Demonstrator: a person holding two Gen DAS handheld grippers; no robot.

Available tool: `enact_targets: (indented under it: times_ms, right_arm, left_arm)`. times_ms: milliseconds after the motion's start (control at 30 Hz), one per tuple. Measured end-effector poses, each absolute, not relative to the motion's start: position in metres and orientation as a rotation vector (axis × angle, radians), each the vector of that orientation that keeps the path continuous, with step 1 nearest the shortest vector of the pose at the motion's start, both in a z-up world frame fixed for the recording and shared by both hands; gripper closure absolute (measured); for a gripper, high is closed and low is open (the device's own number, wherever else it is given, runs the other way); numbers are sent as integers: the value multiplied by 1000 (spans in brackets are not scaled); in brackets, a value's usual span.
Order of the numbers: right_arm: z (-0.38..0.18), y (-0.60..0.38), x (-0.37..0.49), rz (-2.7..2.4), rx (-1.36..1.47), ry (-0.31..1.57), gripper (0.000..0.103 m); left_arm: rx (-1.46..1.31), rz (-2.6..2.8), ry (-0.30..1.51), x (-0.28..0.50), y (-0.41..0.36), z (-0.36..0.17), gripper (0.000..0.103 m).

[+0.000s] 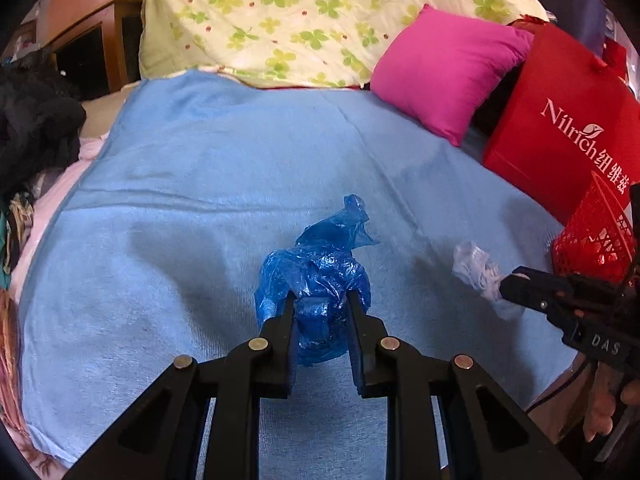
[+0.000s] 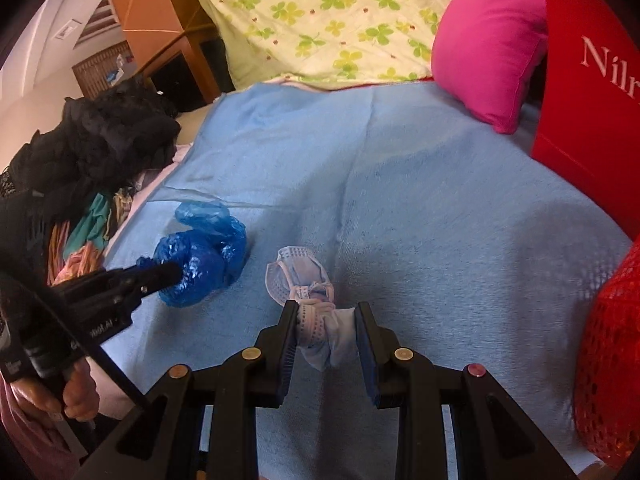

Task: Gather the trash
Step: 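Lift the blue plastic bag and white mask above the blanket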

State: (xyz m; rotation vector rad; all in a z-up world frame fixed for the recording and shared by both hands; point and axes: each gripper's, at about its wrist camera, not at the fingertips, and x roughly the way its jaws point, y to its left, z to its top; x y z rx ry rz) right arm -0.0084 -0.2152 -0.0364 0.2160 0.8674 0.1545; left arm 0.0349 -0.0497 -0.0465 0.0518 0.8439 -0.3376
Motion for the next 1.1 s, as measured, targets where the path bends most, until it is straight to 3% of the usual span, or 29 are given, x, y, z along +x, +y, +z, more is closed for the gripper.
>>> enact_targets:
  times_ms: [267, 367, 467, 533, 700, 967, 1100]
  right_arm:
    - [-62, -220, 22, 119, 279, 988, 72]
    - [-63, -223, 20, 131, 292, 992, 70]
    - [-64, -225, 19, 128, 293, 1001, 62]
    - [-65, -226, 19, 118, 290, 1006, 49]
    - [-63, -226, 15, 120, 292, 978, 49]
    - [-68, -225, 21, 99, 284, 979, 49]
    - [-70, -221, 23, 107, 270, 974, 60]
  left_arm:
    - [31, -348, 885, 53, -46, -56, 77]
    - [23, -346, 886, 55, -47, -56, 68]
    - [8, -337, 874, 53, -45, -54, 57]
    - [-1, -334, 863, 53, -44, -52, 49]
    - [-5, -303, 817, 54, -38, -45, 39]
    - [-47, -249, 840, 70, -23, -52, 36]
    - [-87, -276, 871, 77, -26, -59, 36]
